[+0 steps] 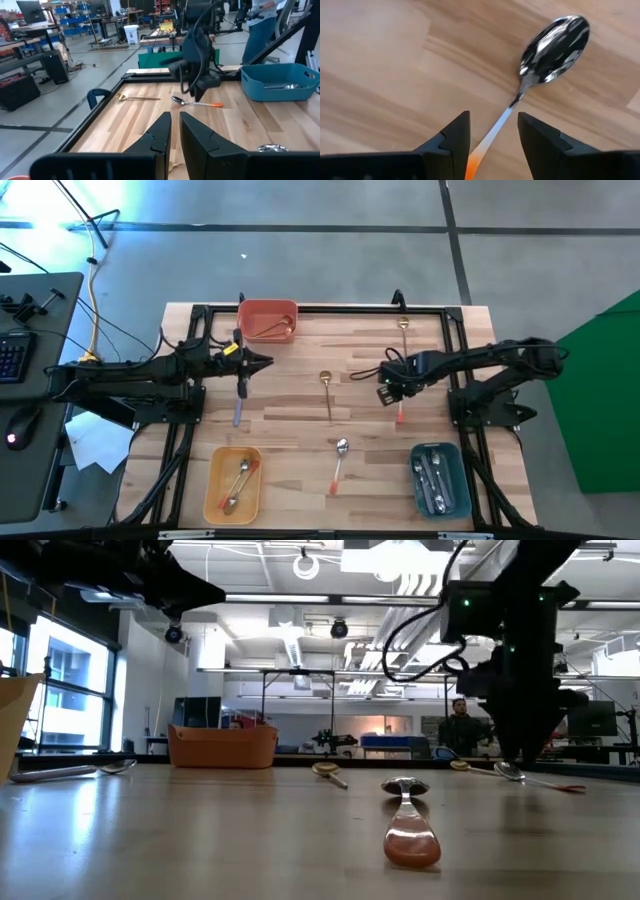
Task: Sort silverware by color (type)
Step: Put the top orange spoon into the yellow bin
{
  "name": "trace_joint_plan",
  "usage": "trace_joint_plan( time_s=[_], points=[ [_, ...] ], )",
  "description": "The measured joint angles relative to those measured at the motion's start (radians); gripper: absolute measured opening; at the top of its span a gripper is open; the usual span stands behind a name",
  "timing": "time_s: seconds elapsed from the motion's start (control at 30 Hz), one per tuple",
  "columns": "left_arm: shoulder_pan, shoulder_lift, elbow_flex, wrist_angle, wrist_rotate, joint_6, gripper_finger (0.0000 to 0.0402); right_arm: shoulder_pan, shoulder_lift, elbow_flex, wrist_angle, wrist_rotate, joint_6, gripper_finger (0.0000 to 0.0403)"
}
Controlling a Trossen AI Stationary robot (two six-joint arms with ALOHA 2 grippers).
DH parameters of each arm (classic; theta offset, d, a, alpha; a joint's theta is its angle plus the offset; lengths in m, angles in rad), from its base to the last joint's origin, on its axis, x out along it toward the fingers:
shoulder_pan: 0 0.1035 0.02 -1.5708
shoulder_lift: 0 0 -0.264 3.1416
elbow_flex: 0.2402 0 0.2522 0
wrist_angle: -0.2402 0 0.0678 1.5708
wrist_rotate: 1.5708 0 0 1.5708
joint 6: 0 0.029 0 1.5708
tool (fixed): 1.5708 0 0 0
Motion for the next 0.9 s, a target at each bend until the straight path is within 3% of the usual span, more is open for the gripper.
trace_joint_plan(
  time_s=[0.27, 0.9],
  points=[
    [-0.004, 0.000, 0.000, 0.005, 0.000, -0.028, 0.0030, -0.026, 0.000, -0.017, 0.056, 0.092, 0.011, 0.0149],
    [-0.011, 0.000, 0.000, -0.008, 0.000, -0.020, 0.0030, -0.086, 0.000, -0.018, 0.049, 0.110, 0.074, 0.0149]
  ],
)
